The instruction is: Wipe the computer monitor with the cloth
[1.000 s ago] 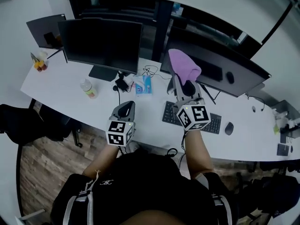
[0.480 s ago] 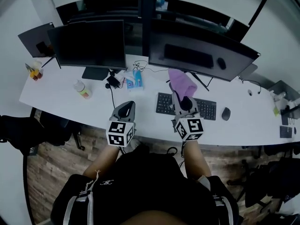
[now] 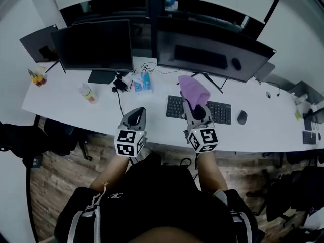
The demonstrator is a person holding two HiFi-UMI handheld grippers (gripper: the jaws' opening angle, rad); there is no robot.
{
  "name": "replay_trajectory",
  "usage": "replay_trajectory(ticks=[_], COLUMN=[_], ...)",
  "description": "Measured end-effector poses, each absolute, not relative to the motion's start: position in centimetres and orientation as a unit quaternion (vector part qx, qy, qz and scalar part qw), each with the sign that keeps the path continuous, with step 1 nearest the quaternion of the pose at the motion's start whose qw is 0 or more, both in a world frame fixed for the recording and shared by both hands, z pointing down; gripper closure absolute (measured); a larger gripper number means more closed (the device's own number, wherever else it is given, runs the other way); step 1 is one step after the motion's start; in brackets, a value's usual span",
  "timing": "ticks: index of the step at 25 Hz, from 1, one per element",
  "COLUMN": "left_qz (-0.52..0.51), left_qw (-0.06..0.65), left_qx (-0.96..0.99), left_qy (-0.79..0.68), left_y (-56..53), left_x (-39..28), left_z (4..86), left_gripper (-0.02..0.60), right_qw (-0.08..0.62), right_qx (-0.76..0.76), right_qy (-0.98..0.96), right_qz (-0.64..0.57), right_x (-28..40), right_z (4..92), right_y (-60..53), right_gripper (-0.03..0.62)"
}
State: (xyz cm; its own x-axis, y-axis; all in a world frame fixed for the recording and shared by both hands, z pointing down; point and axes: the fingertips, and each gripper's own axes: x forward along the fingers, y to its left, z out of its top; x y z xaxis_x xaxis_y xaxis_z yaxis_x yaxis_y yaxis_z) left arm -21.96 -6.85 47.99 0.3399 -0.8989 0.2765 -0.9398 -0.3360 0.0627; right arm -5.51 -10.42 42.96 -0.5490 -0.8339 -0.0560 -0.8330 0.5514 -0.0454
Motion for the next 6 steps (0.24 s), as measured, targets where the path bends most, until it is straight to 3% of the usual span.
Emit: replay_trajectory(ticks=[6], left_qz=[0.091], left_qw=[0.102], left_qx=[0.813], left_qy=[-0.566], left_y=[-5.8], left_x=[-21.4], left_z=[48.0], left_gripper=[0.568], right_qw=[0.036], right_qx=[-0.470], right_qy=[0.882], right_qz=[-0.011], right_x=[-5.1], right_z=[43.3], right_y=[-9.2], right_gripper=[0.508])
